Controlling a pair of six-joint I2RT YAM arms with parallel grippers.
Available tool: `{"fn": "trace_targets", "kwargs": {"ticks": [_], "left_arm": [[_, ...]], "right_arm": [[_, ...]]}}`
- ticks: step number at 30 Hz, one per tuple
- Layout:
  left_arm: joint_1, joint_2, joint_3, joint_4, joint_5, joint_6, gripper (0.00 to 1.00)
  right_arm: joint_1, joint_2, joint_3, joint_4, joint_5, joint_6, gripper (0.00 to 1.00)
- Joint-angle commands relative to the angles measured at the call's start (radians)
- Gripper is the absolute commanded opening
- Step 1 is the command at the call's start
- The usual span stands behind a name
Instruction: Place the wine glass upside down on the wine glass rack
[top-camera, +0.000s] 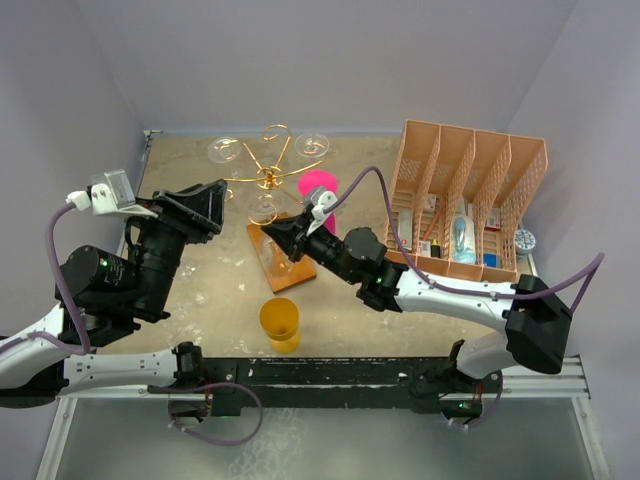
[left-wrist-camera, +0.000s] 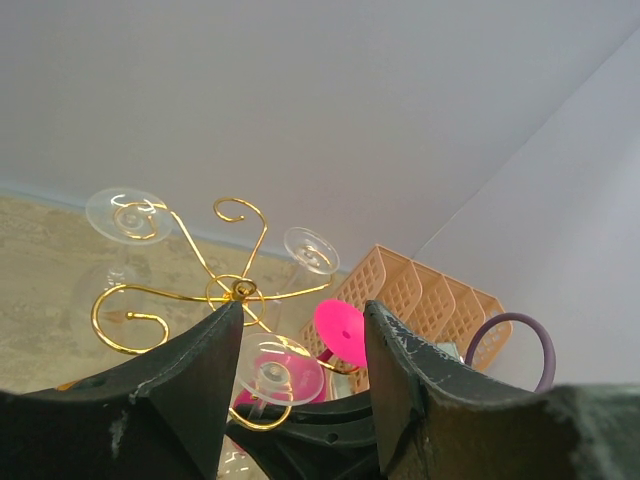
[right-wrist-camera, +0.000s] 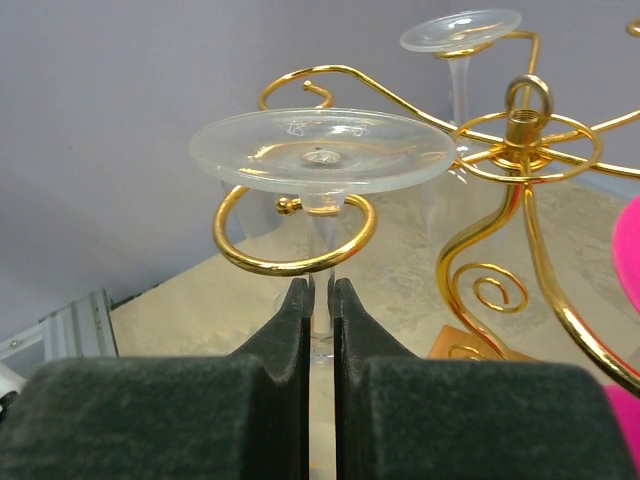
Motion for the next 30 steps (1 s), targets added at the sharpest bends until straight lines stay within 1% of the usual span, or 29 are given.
{"fn": "trace_targets", "kwargs": {"ticks": [1, 5, 10, 15, 17, 19, 23, 26, 27, 30], "left_arm": [[-0.001, -0.011, -0.005, -0.006, -0.008, 0.002, 0.49], [-0.001, -0.015, -0.007, -0.011, -0.008, -0.002, 0.49], [-0.001, -0.023, -0.009, -0.028, -0.008, -0.013, 0.49], [-0.001, -0.027, -0.019, -0.023, -0.004, 0.005, 0.49], [-0.001, -0.02, -0.015, -0.021, -0.002, 0.013, 0.49], [-0.001, -0.011, -0.007, -0.026, 0.001, 0.016, 0.5], [-0.001, -0.007, -0.004, -0.028, 0.003, 0.014, 0.5], [-0.001, -0.006, -0.002, -0.03, 0.001, 0.016, 0.5], [-0.001, -0.004, 0.002, -0.036, 0.001, 0.014, 0.5], [0.0, -0.003, 0.007, -0.049, -0.001, 0.008, 0.5]], "right_arm": [[0.0, -0.036, -0.006, 0.076, 0.062, 0.012, 0.0], [0.001, -0.032, -0.011, 0.071, 0.072, 0.011, 0.06], [0.001, -0.03, -0.011, 0.063, 0.058, 0.012, 0.18], [0.001, -0.033, -0.007, -0.003, 0.046, 0.042, 0.3], [0.001, -0.041, -0.011, 0.012, 0.056, 0.048, 0.37], [0.001, -0.051, -0.045, 0.024, 0.056, 0.057, 0.41], [0.0, -0.079, -0.071, 0.035, 0.019, 0.057, 0.53], [0.0, -0.107, -0.093, 0.018, -0.061, 0.042, 0.68], [0.001, -0.114, -0.097, 0.004, -0.077, 0.036, 0.71], [0.001, -0.143, -0.117, -0.035, -0.092, 0.034, 0.76]]}}
